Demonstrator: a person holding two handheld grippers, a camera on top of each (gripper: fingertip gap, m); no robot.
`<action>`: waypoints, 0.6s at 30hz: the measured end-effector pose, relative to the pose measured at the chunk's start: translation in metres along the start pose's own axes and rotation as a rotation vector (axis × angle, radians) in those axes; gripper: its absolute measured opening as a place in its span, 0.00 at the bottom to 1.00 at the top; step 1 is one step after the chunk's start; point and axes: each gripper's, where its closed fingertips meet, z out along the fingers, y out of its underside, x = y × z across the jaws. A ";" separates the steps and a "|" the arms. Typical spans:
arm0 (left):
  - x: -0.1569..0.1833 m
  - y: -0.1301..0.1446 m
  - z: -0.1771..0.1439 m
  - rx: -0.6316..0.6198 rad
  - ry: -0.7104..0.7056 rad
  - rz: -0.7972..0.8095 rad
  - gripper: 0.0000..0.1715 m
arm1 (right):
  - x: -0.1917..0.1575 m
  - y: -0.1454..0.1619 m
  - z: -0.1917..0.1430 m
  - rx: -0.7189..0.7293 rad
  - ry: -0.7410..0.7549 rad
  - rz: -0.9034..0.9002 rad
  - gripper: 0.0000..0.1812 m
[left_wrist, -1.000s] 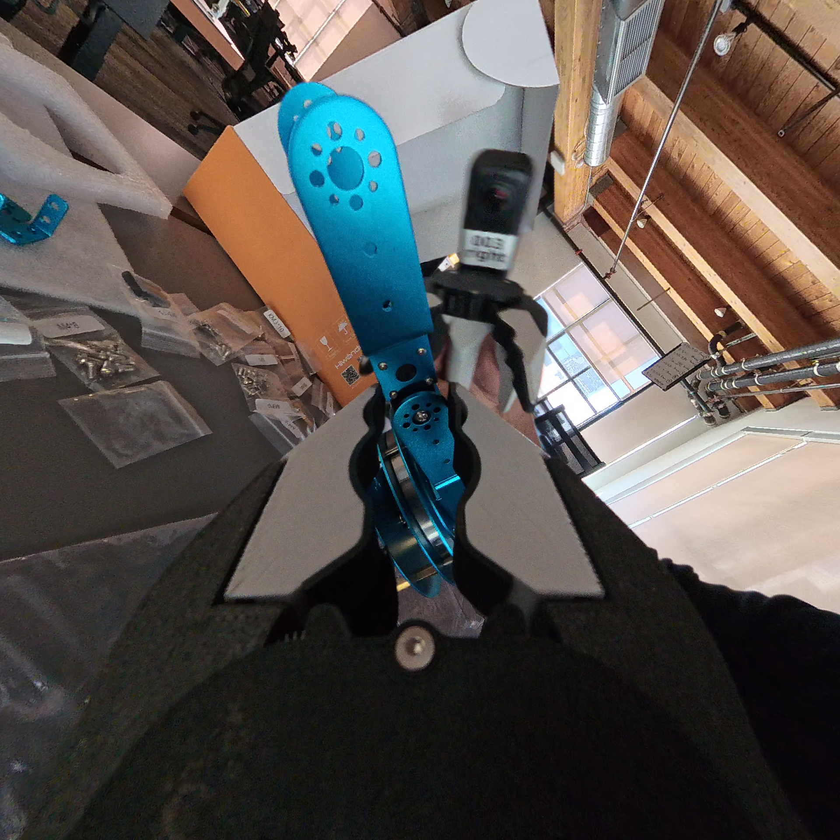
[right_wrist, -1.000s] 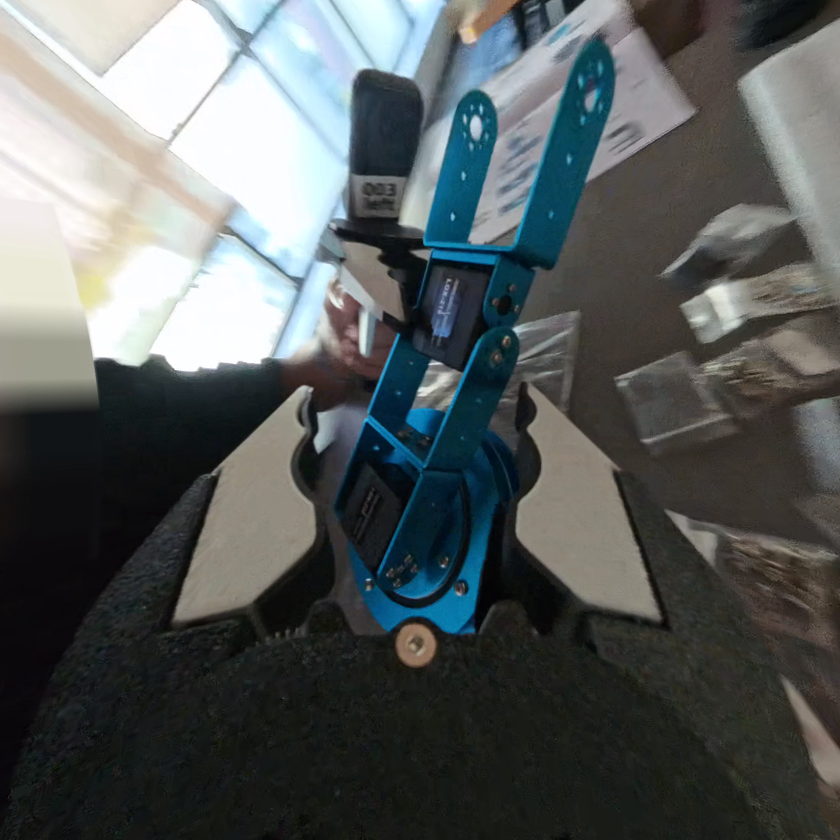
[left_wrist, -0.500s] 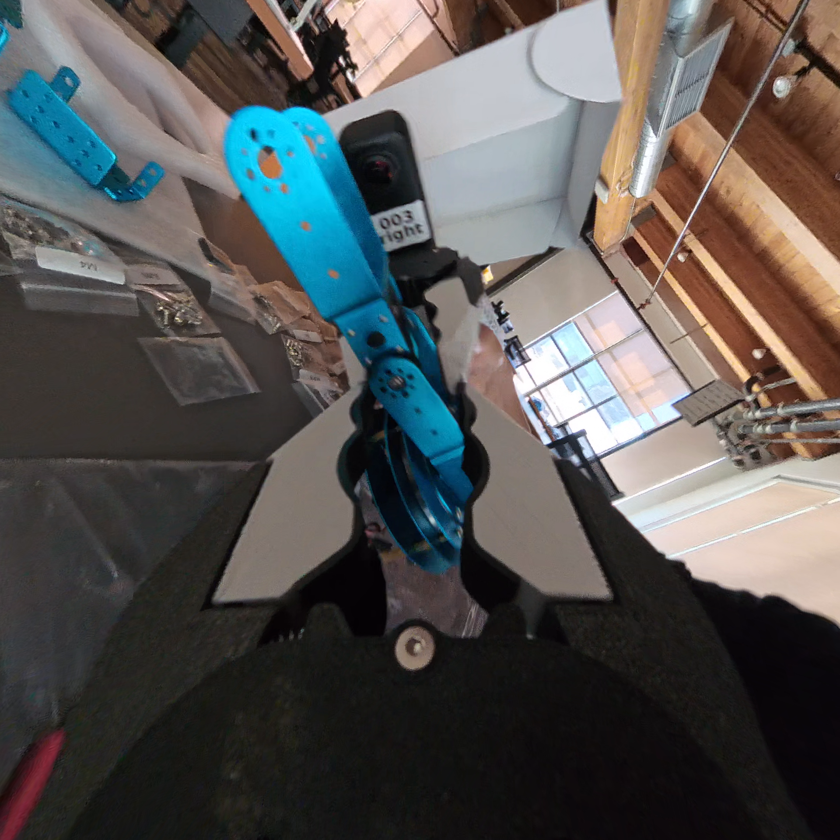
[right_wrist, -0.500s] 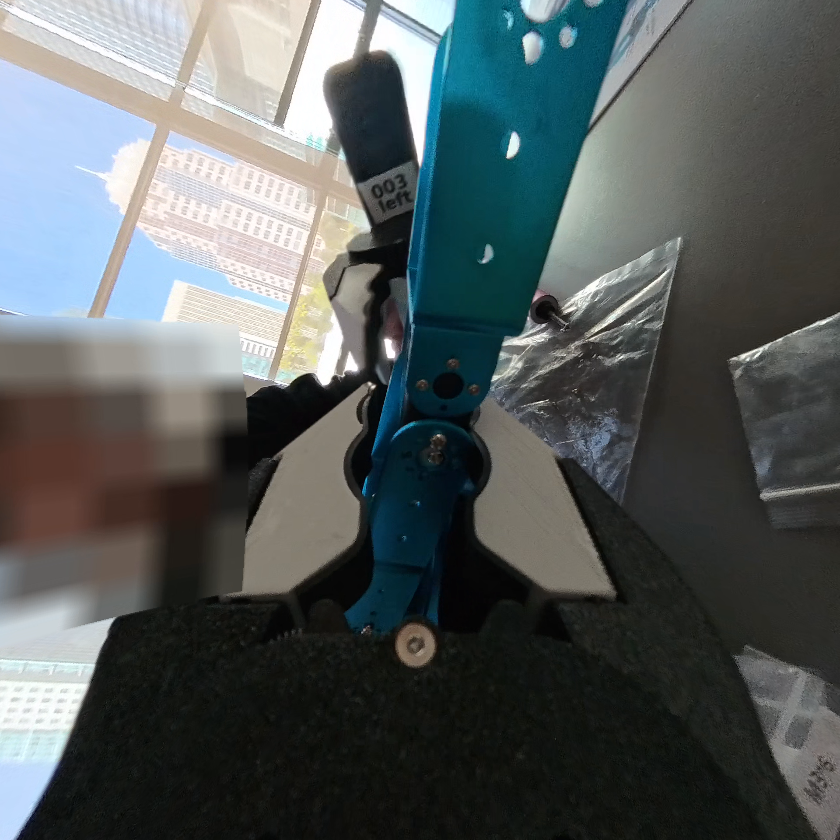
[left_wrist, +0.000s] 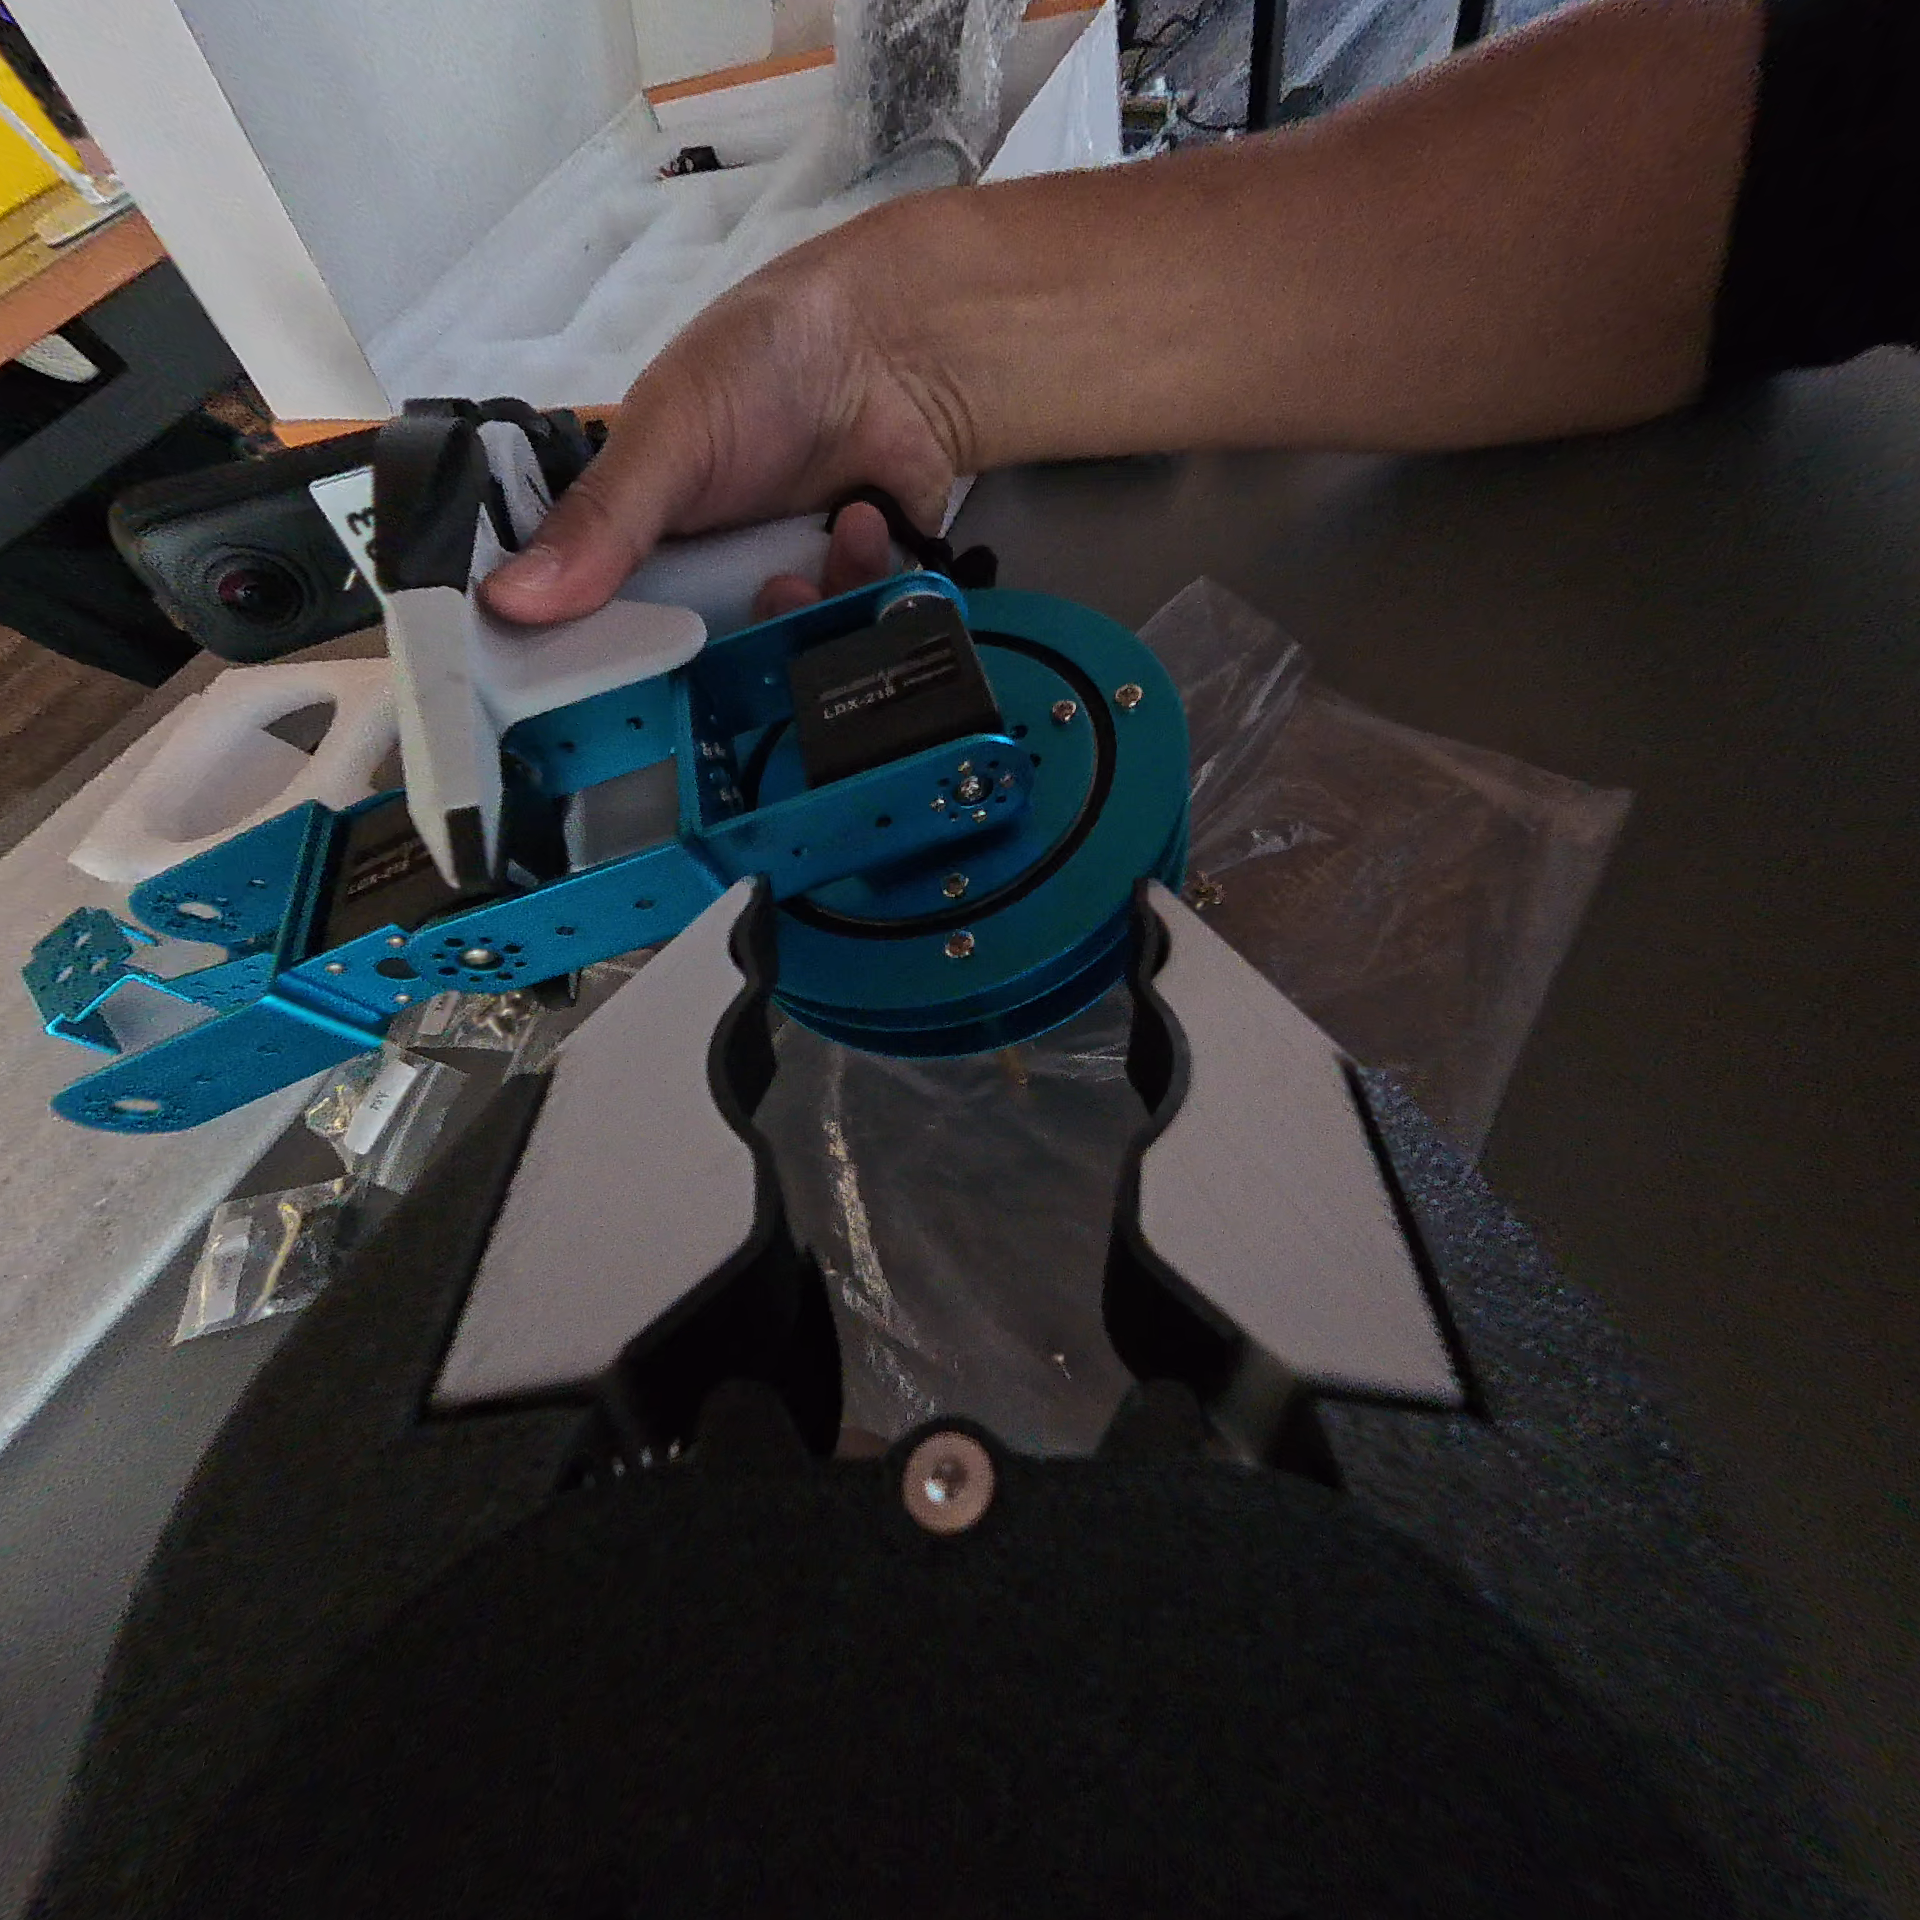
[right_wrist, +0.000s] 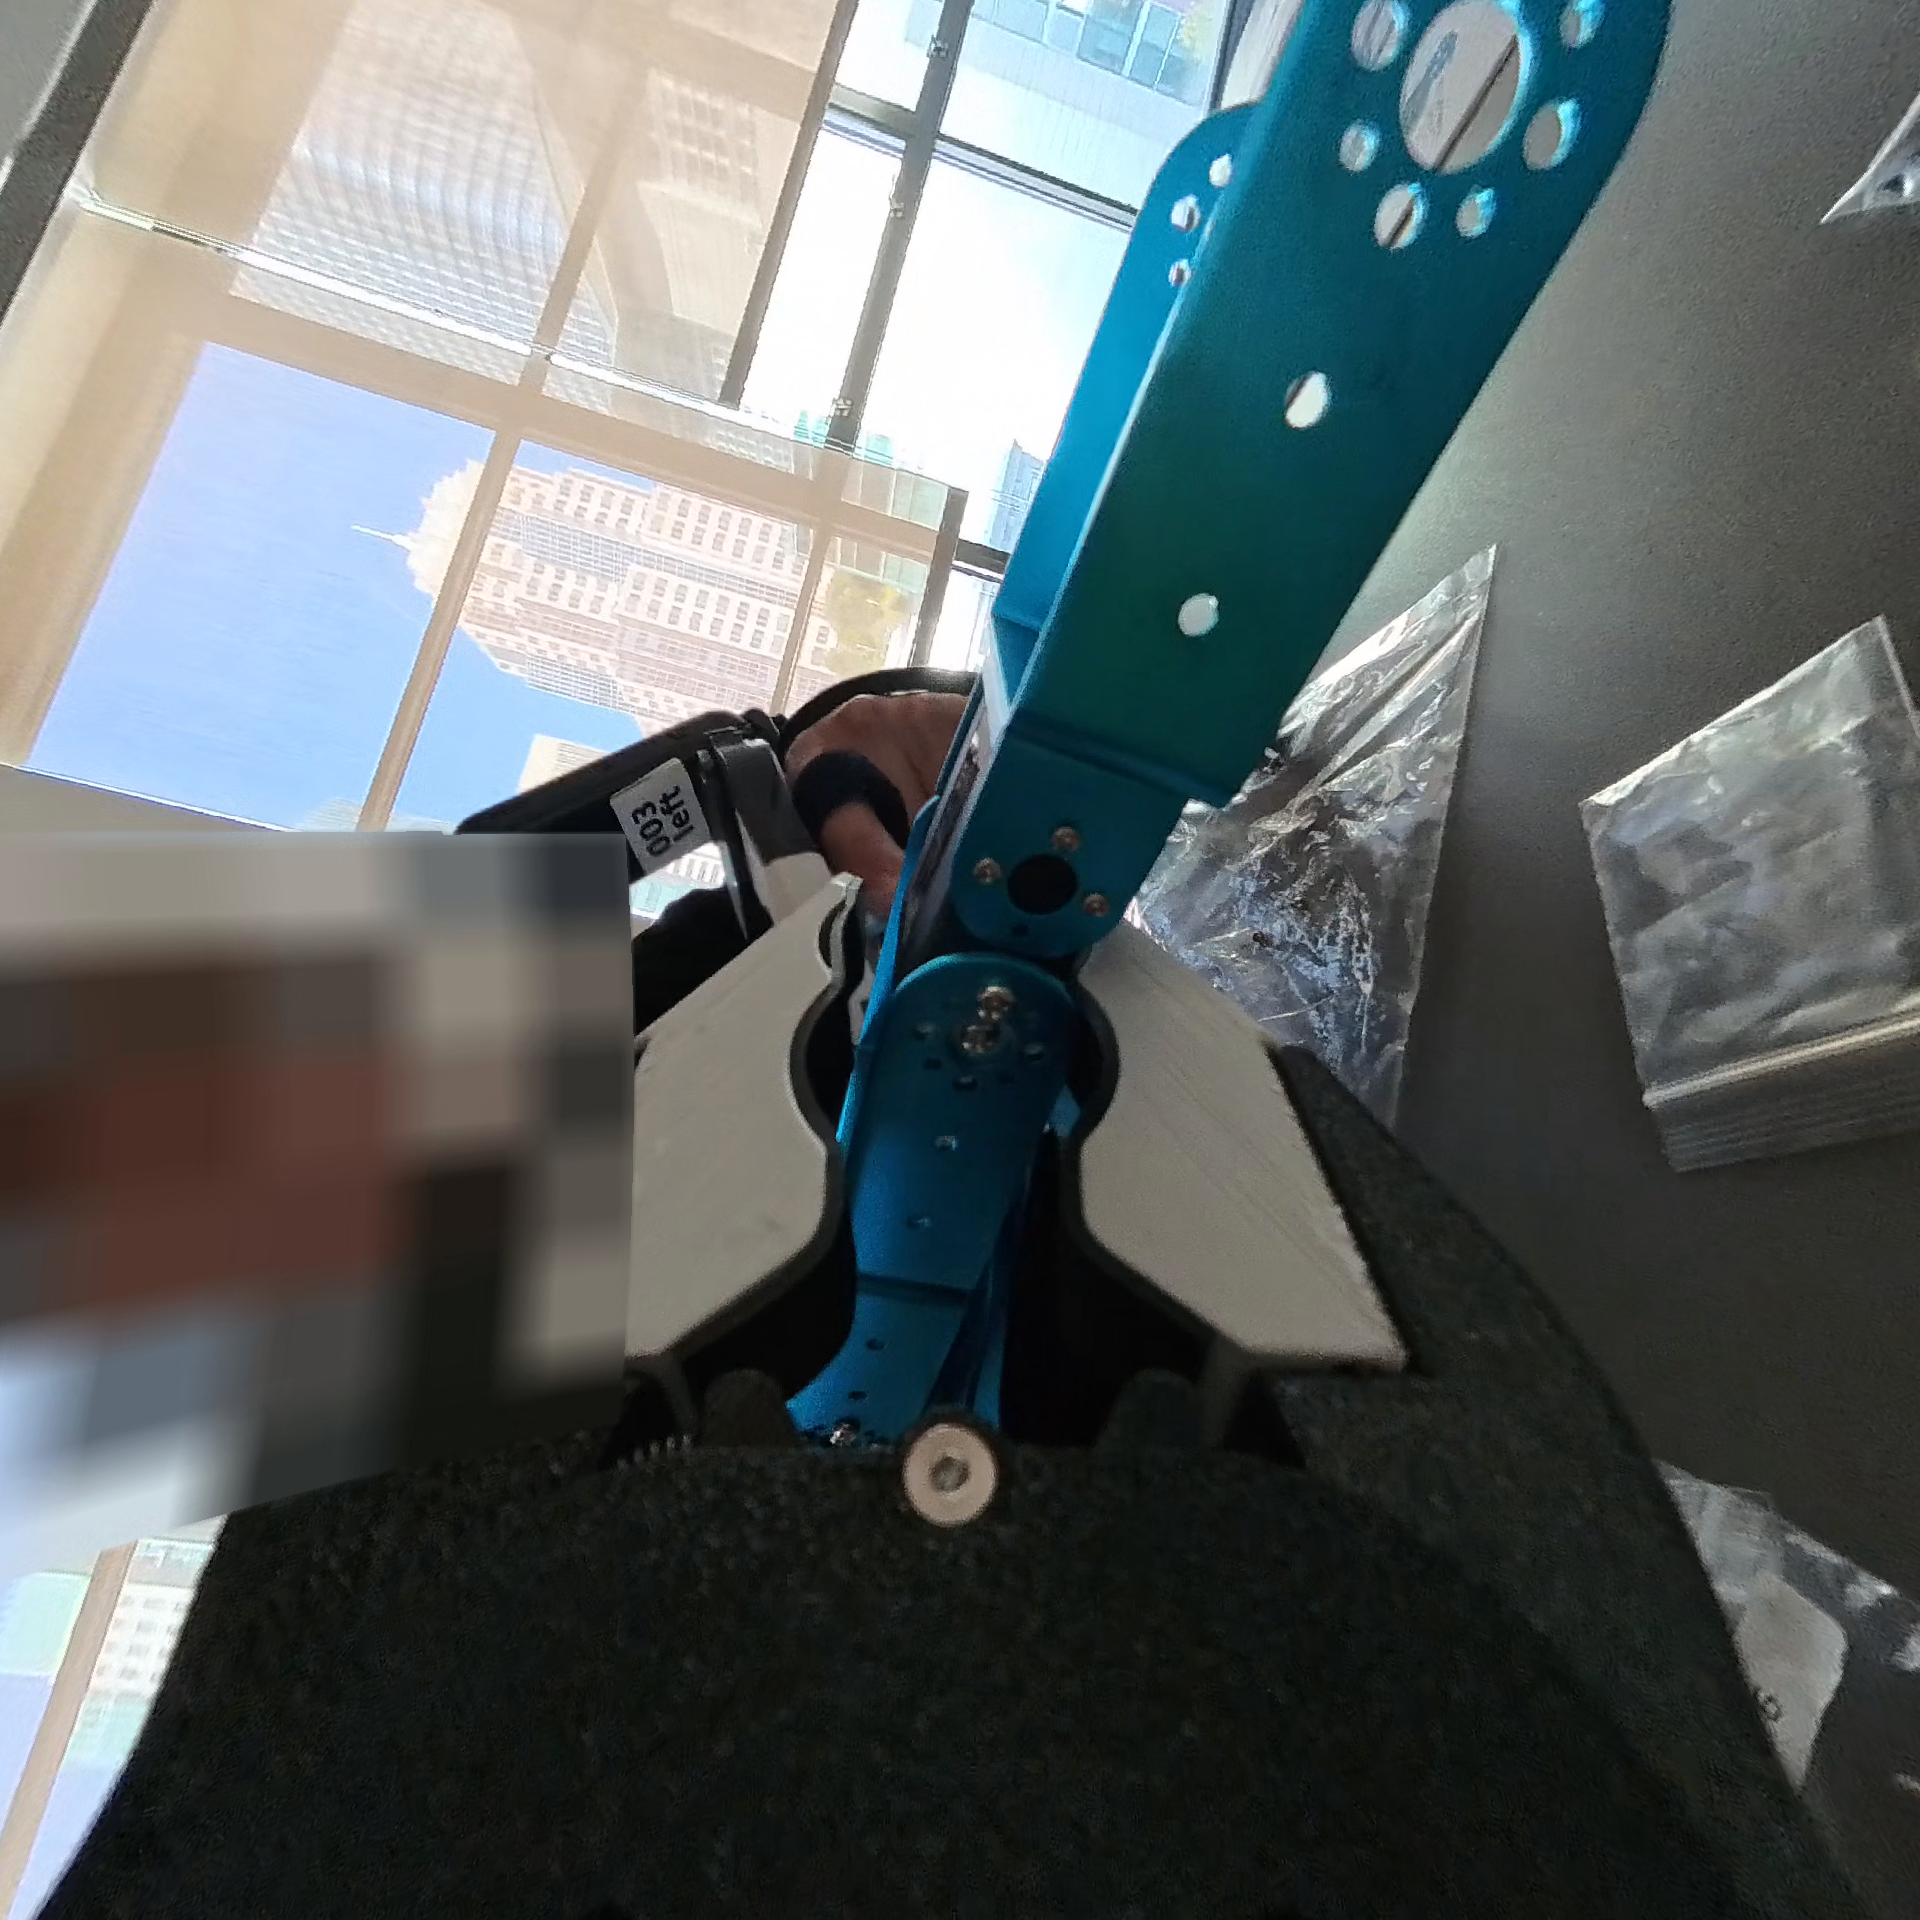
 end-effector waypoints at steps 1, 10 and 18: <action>0.002 0.004 0.004 -0.009 0.005 0.007 0.39 | 0.000 0.000 0.000 -0.001 -0.002 -0.001 0.18; 0.002 0.017 0.016 -0.034 0.033 -0.027 0.38 | -0.002 -0.006 -0.004 0.028 -0.010 -0.041 0.19; -0.001 0.017 0.017 -0.039 0.040 -0.051 0.37 | -0.004 -0.009 -0.007 0.049 -0.009 -0.086 0.20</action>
